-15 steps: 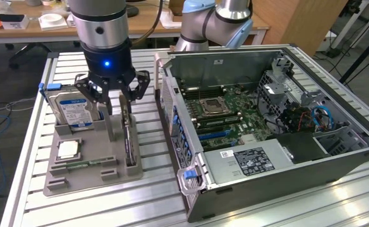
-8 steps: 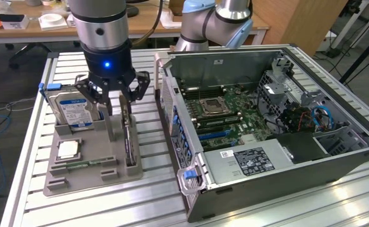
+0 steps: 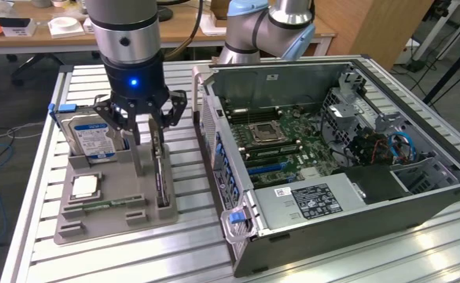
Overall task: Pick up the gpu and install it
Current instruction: 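Pick up the gpu and move the gpu toward the slot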
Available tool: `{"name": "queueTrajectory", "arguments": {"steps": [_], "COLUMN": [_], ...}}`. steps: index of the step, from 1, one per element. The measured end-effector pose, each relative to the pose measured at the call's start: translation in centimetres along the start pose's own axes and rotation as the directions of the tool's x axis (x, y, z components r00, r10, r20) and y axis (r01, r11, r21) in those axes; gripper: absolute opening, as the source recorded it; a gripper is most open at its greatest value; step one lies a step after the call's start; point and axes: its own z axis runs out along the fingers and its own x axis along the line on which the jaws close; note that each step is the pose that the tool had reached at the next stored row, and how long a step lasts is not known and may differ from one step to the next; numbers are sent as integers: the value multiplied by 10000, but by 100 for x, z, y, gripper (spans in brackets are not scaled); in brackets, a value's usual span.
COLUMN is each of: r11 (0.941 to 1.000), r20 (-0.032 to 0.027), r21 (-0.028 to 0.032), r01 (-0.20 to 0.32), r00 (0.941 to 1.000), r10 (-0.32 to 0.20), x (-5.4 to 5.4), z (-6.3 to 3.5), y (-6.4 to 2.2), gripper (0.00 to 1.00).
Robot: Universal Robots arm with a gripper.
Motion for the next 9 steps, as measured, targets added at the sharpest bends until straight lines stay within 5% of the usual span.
{"name": "queueTrajectory", "arguments": {"steps": [9], "r11": [10000], "r20": [-1], "r21": [1], "r01": [0], "r00": [10000], "r10": [0], "x": [-7], "z": [20], "y": [-15], "gripper": [47]}}
